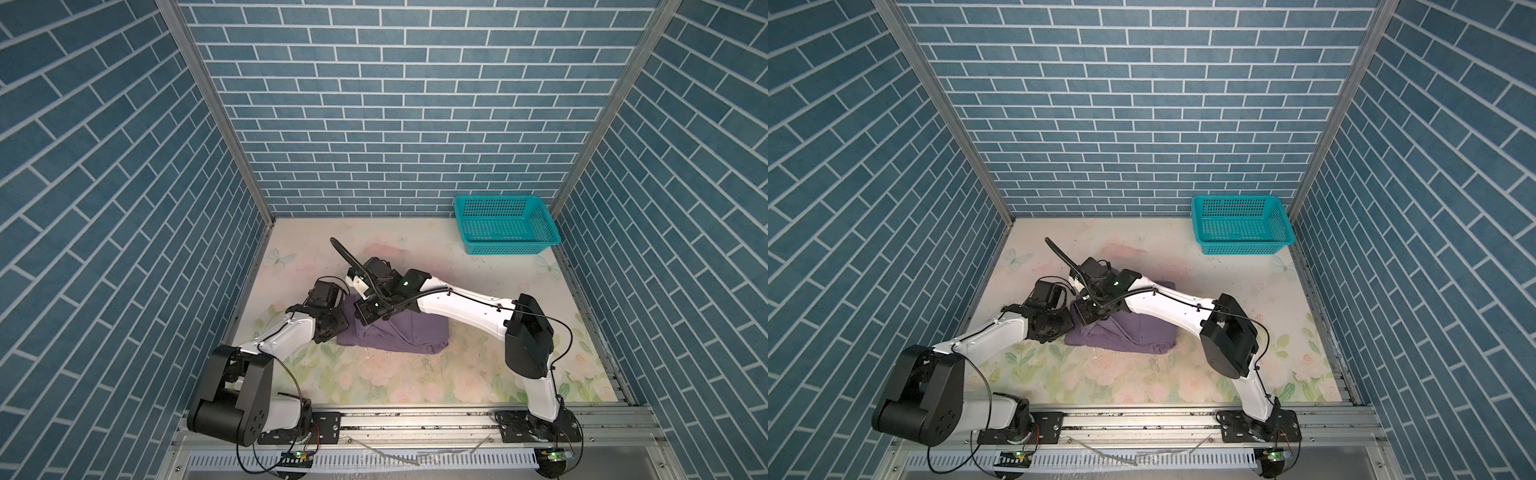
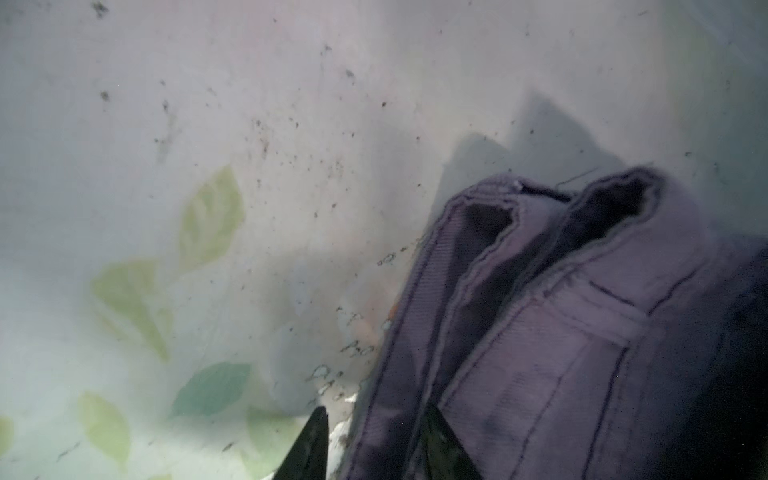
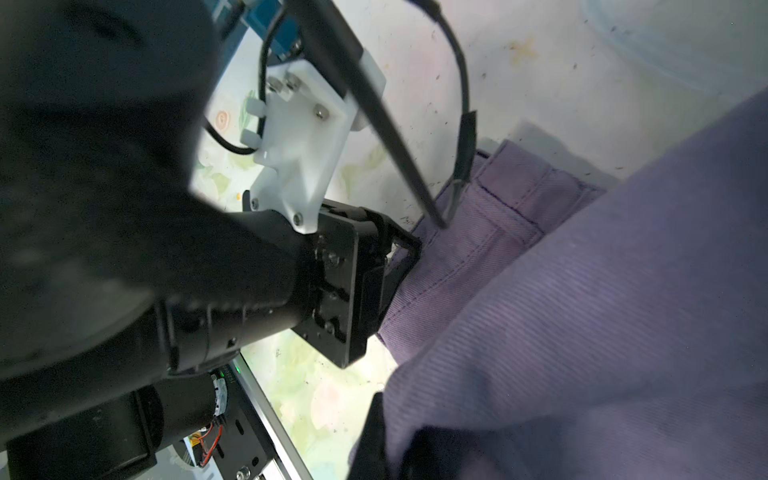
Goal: Fold and stack the trousers
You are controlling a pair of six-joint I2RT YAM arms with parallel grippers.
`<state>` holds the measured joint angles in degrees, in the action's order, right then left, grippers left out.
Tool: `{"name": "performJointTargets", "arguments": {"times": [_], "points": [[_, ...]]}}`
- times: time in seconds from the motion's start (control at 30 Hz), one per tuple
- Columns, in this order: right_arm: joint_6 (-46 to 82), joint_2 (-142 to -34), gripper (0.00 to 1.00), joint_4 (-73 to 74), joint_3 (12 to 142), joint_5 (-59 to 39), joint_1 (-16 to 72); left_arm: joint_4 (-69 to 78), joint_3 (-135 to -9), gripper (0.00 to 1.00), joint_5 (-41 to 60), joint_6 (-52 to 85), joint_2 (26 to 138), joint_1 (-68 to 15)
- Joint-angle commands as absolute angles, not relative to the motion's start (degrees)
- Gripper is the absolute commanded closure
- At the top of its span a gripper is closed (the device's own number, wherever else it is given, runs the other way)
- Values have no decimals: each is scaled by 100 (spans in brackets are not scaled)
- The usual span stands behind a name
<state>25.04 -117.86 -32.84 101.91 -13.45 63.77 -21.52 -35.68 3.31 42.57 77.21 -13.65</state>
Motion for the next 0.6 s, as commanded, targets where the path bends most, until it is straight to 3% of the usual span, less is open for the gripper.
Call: {"name": "performJointTargets", "arguments": {"times": [0.0, 0.07, 0.17, 0.4, 0.57], "points": [[2307, -12042, 59, -3473, 10371, -1544, 6508, -2256, -3542, 61, 308, 4236, 7632, -1362], [2335, -12046, 53, -3482, 10257, -1521, 6529, -2347, -3567, 61, 282, 4217, 7598, -1367], [2309, -11824, 51, -3377, 10047, -1473, 6517, -2636, -3676, 60, 109, 4171, 7491, -1362], [1926, -10642, 54, -3313, 9442, -1002, 6336, -3592, -4269, 56, -441, 4122, 6890, -1365], [2354, -9622, 83, -3056, 8193, -838, 5927, -3901, -4494, 50, -461, 4145, 6463, -1362]]}}
